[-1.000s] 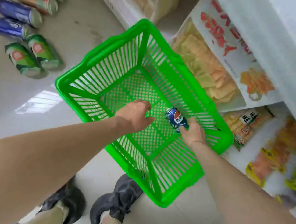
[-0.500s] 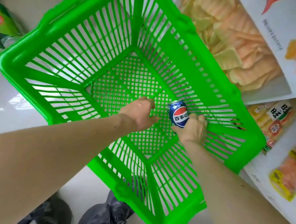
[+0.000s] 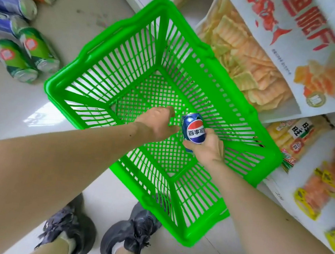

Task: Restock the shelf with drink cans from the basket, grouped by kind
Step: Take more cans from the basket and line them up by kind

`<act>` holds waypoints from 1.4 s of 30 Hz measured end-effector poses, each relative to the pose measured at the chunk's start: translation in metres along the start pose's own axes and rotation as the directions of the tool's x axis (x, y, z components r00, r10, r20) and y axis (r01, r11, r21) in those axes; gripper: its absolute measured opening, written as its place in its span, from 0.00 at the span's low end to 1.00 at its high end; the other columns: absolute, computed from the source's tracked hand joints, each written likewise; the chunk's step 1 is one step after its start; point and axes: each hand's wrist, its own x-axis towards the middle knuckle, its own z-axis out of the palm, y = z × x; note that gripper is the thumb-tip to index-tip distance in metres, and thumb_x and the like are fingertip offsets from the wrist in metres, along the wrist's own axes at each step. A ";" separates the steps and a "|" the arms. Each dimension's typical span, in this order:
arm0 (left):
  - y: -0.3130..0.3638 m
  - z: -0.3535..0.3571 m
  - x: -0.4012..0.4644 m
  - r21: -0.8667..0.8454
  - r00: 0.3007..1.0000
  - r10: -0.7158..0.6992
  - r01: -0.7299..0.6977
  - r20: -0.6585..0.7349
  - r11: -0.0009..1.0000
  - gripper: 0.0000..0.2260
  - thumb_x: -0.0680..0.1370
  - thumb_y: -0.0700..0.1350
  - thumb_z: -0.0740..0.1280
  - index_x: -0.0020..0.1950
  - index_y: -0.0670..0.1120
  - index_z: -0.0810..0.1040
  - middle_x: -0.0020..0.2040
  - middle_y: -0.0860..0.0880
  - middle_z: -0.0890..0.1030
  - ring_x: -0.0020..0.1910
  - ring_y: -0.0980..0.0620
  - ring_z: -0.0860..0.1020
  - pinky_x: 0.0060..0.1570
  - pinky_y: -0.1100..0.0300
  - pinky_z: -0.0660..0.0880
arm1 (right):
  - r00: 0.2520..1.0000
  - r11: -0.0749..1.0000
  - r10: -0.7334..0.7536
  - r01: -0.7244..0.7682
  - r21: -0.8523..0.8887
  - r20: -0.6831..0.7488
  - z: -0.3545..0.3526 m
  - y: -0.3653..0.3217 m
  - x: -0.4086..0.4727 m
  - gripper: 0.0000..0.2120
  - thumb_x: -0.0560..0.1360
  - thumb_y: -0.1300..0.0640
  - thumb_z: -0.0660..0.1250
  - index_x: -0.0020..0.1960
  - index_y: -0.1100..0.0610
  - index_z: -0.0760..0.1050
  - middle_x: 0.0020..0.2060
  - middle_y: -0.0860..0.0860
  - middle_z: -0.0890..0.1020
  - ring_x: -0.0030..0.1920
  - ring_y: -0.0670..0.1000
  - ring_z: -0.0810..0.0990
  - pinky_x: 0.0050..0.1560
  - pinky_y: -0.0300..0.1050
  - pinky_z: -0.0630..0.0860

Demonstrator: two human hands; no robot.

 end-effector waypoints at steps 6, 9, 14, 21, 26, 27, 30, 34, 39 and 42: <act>0.026 -0.066 -0.054 -0.034 0.999 -0.044 0.043 -0.019 0.998 0.27 0.75 0.61 0.65 0.65 0.43 0.70 0.62 0.43 0.78 0.59 0.45 0.77 0.58 0.54 0.73 | 0.991 0.988 -0.123 0.127 0.083 -0.057 -0.058 -0.060 -0.070 0.27 0.60 0.42 0.78 0.54 0.53 0.76 0.48 0.52 0.84 0.48 0.56 0.82 0.46 0.48 0.77; 0.044 -0.103 -0.090 -0.102 0.999 -0.035 0.031 -0.038 0.994 0.28 0.74 0.62 0.65 0.66 0.44 0.72 0.61 0.45 0.78 0.58 0.46 0.78 0.59 0.53 0.73 | 0.982 0.974 -0.163 0.175 0.142 -0.092 -0.089 -0.089 -0.112 0.28 0.59 0.40 0.77 0.54 0.52 0.76 0.48 0.51 0.84 0.49 0.56 0.82 0.47 0.49 0.77; 0.070 -0.163 -0.154 -0.218 0.993 0.012 -0.038 -0.117 0.975 0.28 0.73 0.66 0.64 0.63 0.45 0.74 0.57 0.46 0.80 0.56 0.46 0.79 0.57 0.52 0.74 | 0.963 0.953 -0.213 0.243 0.183 -0.167 -0.140 -0.127 -0.180 0.30 0.59 0.39 0.77 0.55 0.51 0.75 0.49 0.51 0.84 0.51 0.55 0.82 0.49 0.49 0.77; 0.113 -0.239 -0.250 -0.354 0.971 0.121 -0.189 -0.205 0.916 0.31 0.70 0.70 0.63 0.63 0.49 0.73 0.55 0.49 0.80 0.55 0.50 0.79 0.57 0.54 0.75 | 0.927 0.929 -0.252 0.312 0.198 -0.277 -0.211 -0.170 -0.275 0.31 0.58 0.37 0.77 0.55 0.50 0.75 0.49 0.47 0.84 0.52 0.53 0.81 0.49 0.48 0.77; 0.159 -0.290 -0.323 -0.630 0.967 0.140 -0.247 -0.215 0.737 0.26 0.72 0.58 0.71 0.60 0.43 0.69 0.54 0.46 0.78 0.50 0.48 0.81 0.44 0.47 0.82 | 0.869 0.895 -0.303 0.401 0.196 -0.391 -0.267 -0.199 -0.347 0.35 0.56 0.36 0.78 0.58 0.49 0.74 0.52 0.47 0.83 0.53 0.53 0.81 0.50 0.49 0.77; 0.169 -0.301 -0.339 -0.652 0.963 0.151 -0.263 -0.224 0.711 0.24 0.73 0.55 0.72 0.61 0.43 0.68 0.52 0.47 0.78 0.49 0.51 0.81 0.42 0.50 0.82 | 0.855 0.888 -0.316 0.420 0.190 -0.411 -0.280 -0.204 -0.361 0.36 0.56 0.36 0.78 0.59 0.49 0.73 0.53 0.47 0.83 0.54 0.53 0.81 0.51 0.49 0.77; 0.199 -0.335 -0.377 -0.659 0.941 0.232 -0.338 -0.247 0.671 0.23 0.74 0.51 0.72 0.64 0.44 0.68 0.53 0.47 0.78 0.48 0.53 0.81 0.39 0.54 0.82 | 0.824 0.870 -0.362 0.466 0.160 -0.435 -0.323 -0.215 -0.401 0.40 0.55 0.32 0.74 0.61 0.48 0.72 0.55 0.49 0.81 0.57 0.52 0.79 0.53 0.50 0.77; 0.240 -0.383 -0.429 -0.627 0.896 0.347 -0.441 -0.276 0.642 0.22 0.75 0.49 0.71 0.64 0.43 0.68 0.54 0.47 0.78 0.47 0.54 0.81 0.37 0.56 0.82 | 0.791 0.804 -0.423 0.552 0.220 -0.442 -0.390 -0.225 -0.455 0.34 0.59 0.37 0.77 0.60 0.49 0.72 0.53 0.48 0.82 0.52 0.49 0.81 0.55 0.52 0.78; 0.291 -0.425 -0.488 -0.567 0.829 0.492 -0.548 -0.267 0.615 0.18 0.75 0.48 0.71 0.61 0.45 0.70 0.51 0.50 0.81 0.48 0.54 0.82 0.45 0.52 0.82 | 0.785 0.752 -0.430 0.585 0.304 -0.445 -0.468 -0.229 -0.517 0.27 0.61 0.46 0.80 0.55 0.50 0.72 0.48 0.45 0.84 0.48 0.44 0.84 0.56 0.52 0.79; 0.324 -0.441 -0.516 -0.524 0.776 0.574 -0.614 -0.262 0.590 0.20 0.73 0.49 0.73 0.62 0.47 0.72 0.56 0.45 0.81 0.53 0.47 0.82 0.49 0.47 0.81 | 0.781 0.752 -0.416 0.584 0.308 -0.465 -0.510 -0.226 -0.548 0.34 0.55 0.43 0.80 0.57 0.49 0.72 0.50 0.47 0.84 0.49 0.46 0.84 0.56 0.53 0.80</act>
